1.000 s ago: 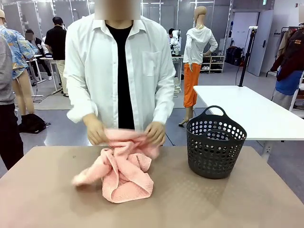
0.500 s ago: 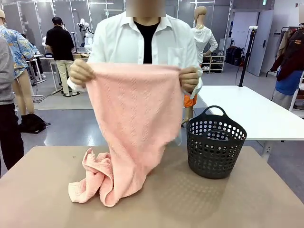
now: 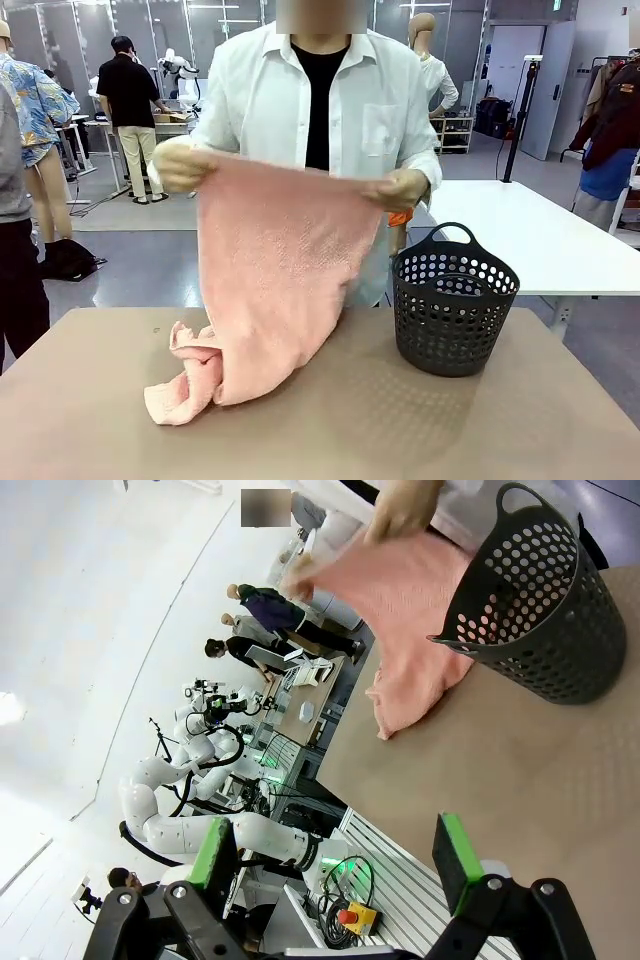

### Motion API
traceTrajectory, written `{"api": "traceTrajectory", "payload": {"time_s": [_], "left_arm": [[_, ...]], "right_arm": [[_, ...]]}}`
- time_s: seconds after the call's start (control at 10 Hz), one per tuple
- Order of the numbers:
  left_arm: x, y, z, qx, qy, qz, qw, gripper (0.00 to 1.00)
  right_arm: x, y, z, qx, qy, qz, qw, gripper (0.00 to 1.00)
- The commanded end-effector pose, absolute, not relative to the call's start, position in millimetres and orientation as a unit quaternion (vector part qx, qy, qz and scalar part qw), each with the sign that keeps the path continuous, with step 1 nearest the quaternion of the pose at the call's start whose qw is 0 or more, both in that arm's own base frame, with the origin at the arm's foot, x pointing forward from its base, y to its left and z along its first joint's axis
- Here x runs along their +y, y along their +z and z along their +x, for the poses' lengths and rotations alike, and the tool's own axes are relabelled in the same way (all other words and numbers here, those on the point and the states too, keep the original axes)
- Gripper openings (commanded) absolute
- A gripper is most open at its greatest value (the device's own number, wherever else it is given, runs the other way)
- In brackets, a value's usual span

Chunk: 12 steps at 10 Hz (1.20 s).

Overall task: Fold the towel.
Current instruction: Grab the top end of the 100 cm Hotel Towel extended by the human.

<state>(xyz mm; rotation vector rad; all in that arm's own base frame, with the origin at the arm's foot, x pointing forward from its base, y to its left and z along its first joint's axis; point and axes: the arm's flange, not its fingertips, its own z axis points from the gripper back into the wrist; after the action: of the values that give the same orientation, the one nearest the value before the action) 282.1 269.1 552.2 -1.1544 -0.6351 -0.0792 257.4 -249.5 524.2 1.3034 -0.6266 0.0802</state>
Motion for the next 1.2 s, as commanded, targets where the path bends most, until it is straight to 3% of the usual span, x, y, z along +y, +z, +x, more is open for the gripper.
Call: {"api": "traceTrajectory", "payload": {"time_s": [0.0, 1.1], "left_arm": [[269.1, 550.5, 282.3, -0.304, -0.045, -0.542, 0.782, 1.00], [269.1, 550.5, 282.3, -0.304, -0.045, -0.542, 0.782, 1.00]], "right_arm": [[-251.7, 526.8, 258.8, -0.294, 0.044, 0.595, 0.747, 1.00], [-249.5, 524.2, 257.4, -0.287, 0.037, 0.596, 0.749, 1.00]]}}
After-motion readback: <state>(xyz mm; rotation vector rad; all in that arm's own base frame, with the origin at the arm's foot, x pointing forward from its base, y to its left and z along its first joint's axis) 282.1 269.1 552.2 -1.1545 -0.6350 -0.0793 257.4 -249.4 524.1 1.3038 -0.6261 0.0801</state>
